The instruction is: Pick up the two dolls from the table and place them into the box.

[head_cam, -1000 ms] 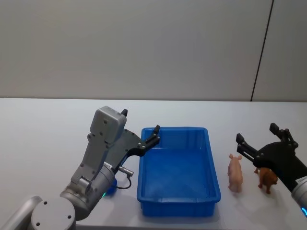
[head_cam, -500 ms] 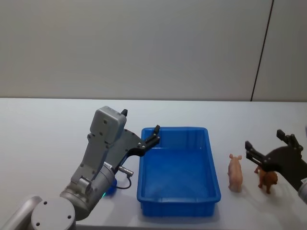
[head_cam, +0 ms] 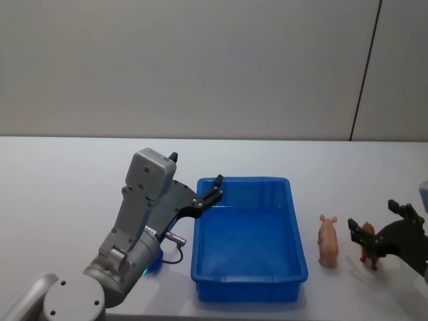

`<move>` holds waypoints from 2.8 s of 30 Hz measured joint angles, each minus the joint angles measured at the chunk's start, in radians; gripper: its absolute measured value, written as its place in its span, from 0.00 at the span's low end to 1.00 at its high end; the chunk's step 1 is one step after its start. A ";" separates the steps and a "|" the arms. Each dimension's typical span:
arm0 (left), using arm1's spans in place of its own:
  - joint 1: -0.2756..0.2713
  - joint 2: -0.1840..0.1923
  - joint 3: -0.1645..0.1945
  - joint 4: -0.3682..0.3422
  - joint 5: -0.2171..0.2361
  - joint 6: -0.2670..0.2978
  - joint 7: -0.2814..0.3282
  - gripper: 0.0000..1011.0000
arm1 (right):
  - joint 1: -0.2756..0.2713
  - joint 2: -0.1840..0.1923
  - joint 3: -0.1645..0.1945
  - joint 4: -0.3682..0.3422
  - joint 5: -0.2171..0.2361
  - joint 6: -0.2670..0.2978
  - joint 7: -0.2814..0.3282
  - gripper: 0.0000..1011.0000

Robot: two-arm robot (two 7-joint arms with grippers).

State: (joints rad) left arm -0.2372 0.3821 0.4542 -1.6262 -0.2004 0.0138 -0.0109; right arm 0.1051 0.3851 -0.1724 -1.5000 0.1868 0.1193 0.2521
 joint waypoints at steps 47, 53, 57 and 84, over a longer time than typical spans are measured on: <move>0.000 0.000 0.000 0.000 0.000 0.000 0.000 0.99 | -0.001 0.043 0.019 0.054 0.029 0.142 0.150 0.53; 0.000 0.000 0.000 0.000 0.000 0.000 0.000 0.99 | -0.003 0.042 0.022 0.045 0.059 0.141 0.157 0.42; 0.000 0.000 0.000 0.000 0.000 0.000 0.000 0.99 | -0.004 0.040 0.023 0.041 0.075 0.135 0.157 0.42; 0.000 0.000 0.000 0.000 0.000 0.000 0.000 0.99 | -0.015 0.015 0.022 -0.106 0.159 0.009 0.077 0.42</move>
State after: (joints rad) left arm -0.2372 0.3821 0.4542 -1.6262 -0.2004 0.0139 -0.0109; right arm 0.0897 0.3998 -0.1502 -1.6055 0.3456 0.1285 0.3292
